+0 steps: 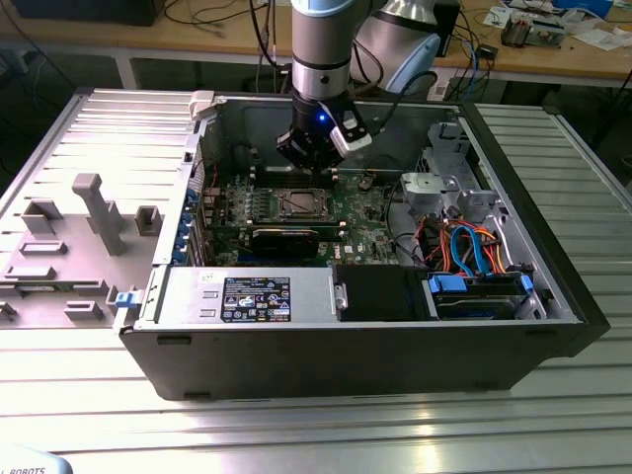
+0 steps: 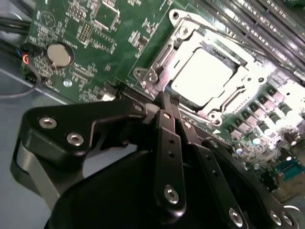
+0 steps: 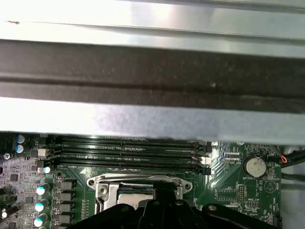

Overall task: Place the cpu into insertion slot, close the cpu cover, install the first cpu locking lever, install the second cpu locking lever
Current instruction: 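Install the second cpu locking lever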

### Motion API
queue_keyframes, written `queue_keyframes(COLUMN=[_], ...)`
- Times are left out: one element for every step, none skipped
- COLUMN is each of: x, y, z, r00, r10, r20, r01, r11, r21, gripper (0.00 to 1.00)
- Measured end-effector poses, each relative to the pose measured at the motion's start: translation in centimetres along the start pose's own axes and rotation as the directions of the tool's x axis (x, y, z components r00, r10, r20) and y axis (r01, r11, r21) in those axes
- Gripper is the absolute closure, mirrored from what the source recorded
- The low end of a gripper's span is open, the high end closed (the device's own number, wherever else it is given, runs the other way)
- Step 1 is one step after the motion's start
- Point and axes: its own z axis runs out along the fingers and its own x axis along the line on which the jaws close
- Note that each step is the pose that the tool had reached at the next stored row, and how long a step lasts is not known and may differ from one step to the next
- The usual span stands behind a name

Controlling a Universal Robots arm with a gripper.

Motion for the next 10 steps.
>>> queue_keyframes(x=[0.01,0.01,0.02,0.01,0.02,0.02,0.01,0.02,0.03,0.03], y=[-0.11,-0.15,-0.19,-0.23,-0.26,-0.32,-0.39,-0.44,-0.46,-0.48], z=[0.0,0.0,-0.01,-0.02,-0.02,-0.01,0.0,0.01,0.01,0.0], r00=[1.0,1.0,1.0,1.0,1.0,1.0,1.0,1.0,1.0,1.0], r10=[0.0,0.0,0.0,0.0,0.0,-0.001,-0.001,-0.001,-0.001,-0.001], r20=[0.0,-0.0003,-0.0005,-0.0007,-0.0008,-0.0009,-0.0009,-0.001,-0.001,-0.0012], r01=[0.0,0.0,0.0,0.0,0.0,0.001,0.001,0.001,0.001,0.001], r11=[1.0,1.0,1.0,0.9999,0.9999,0.9998,0.9998,0.9998,0.9997,0.9997], r21=[0.0032,0.0062,0.009,0.0119,0.0147,0.0182,0.0198,0.0213,0.0226,0.0241], gripper=[0.89,0.89,0.89,0.89,0.89,0.89,0.89,0.89,0.89,0.89])
